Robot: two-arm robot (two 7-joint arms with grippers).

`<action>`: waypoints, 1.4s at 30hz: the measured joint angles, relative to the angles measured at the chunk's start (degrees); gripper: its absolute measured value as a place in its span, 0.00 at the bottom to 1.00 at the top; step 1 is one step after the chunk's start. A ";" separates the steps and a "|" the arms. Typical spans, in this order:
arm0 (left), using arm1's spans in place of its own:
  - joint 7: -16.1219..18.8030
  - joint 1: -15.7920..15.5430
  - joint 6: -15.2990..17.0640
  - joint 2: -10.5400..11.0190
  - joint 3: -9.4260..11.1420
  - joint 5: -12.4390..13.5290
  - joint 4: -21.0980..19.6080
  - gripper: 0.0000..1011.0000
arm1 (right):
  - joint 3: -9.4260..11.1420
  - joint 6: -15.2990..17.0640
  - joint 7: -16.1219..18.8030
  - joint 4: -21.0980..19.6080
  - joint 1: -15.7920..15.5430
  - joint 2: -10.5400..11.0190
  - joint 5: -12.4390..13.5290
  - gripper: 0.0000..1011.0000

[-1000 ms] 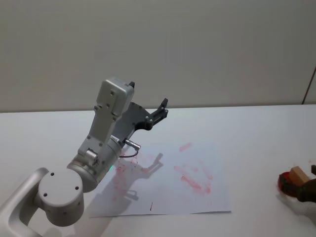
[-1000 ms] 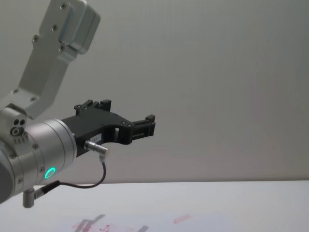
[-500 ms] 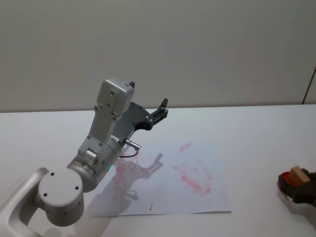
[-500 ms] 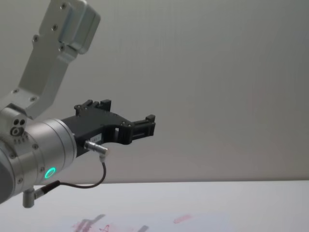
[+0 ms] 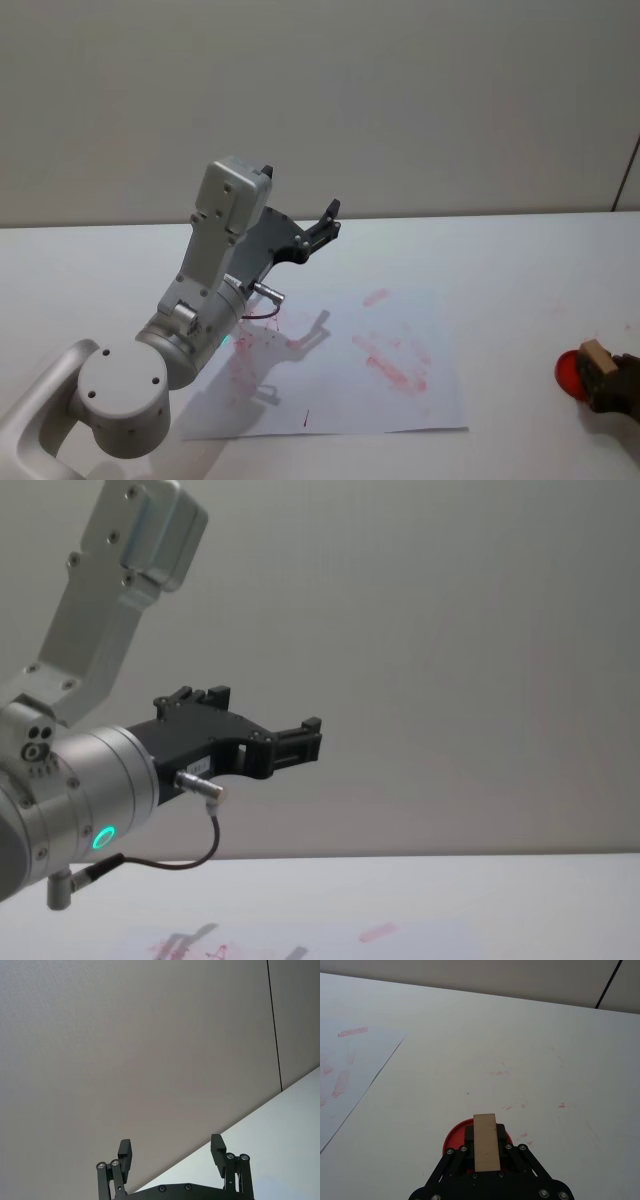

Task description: Use the one hand to pick up the stamp and affix it onto the A4 paper.

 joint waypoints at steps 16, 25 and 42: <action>0.00 0.00 0.00 0.00 0.00 0.00 0.00 0.99 | -0.26 -2.48 2.36 -0.21 0.99 -0.29 -1.03 0.22; 0.00 0.00 0.00 0.00 0.00 0.00 0.00 0.99 | -1.00 -5.55 7.10 -0.82 3.15 -1.35 -1.56 0.22; 0.00 0.00 0.00 0.00 0.00 0.00 0.00 0.99 | -4.54 -7.84 19.40 1.57 9.41 -6.04 -2.24 0.22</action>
